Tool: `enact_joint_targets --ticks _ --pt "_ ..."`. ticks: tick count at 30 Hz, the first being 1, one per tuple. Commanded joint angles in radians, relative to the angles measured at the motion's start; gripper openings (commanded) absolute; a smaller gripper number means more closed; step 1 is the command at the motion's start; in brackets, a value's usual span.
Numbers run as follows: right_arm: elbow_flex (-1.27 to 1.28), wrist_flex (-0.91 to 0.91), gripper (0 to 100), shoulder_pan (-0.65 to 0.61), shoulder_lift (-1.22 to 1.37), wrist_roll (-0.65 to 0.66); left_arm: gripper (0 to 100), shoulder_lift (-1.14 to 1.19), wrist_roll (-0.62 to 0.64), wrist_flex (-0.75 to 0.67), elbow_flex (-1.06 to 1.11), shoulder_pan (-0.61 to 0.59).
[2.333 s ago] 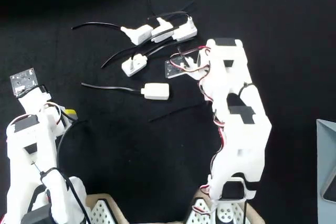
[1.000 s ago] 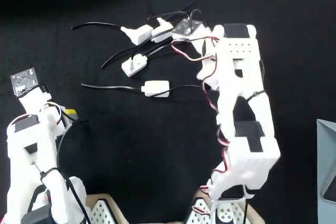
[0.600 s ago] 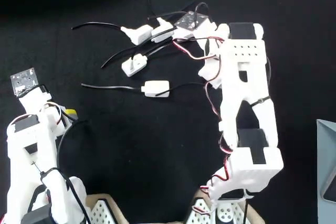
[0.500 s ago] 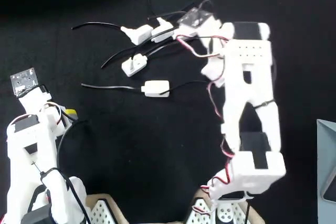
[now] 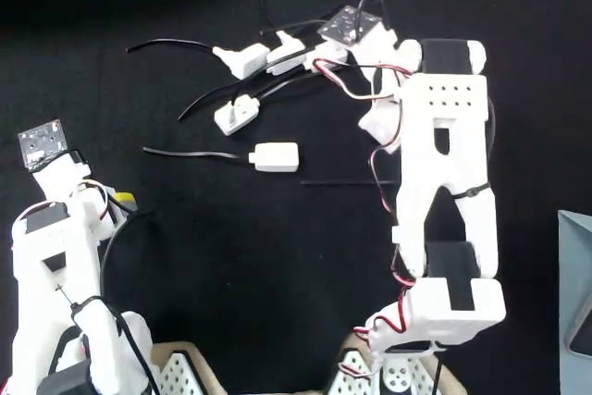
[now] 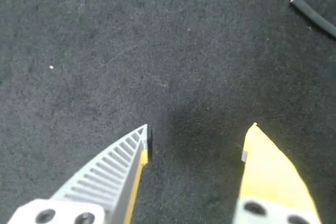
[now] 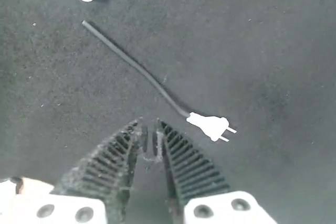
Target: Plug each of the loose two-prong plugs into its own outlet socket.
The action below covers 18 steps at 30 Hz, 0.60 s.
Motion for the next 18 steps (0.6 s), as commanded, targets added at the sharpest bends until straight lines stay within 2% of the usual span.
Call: enact_joint_targets --ticks 1,3,5,9,13,18 --pt "0.019 0.052 1.4 0.02 -0.03 0.041 29 -0.02 -0.002 -0.015 -0.031 0.013" --pt "0.093 0.051 4.7 0.037 -0.031 0.072 29 -0.02 -0.002 -0.015 -0.031 0.013" --pt "0.157 0.038 12.3 0.074 -0.035 0.118 29 -0.02 -0.002 -0.015 -0.031 0.013" --pt "0.245 -0.006 24.5 0.189 -0.045 0.319 29 -0.02 -0.002 -0.015 -0.031 0.013" --pt "0.36 -0.092 25.7 0.264 -0.039 0.543 29 -0.02 -0.002 -0.015 -0.031 0.013" --pt "0.547 -0.35 25.8 0.296 -0.038 0.672 29 -0.02 -0.002 -0.015 -0.031 0.013"
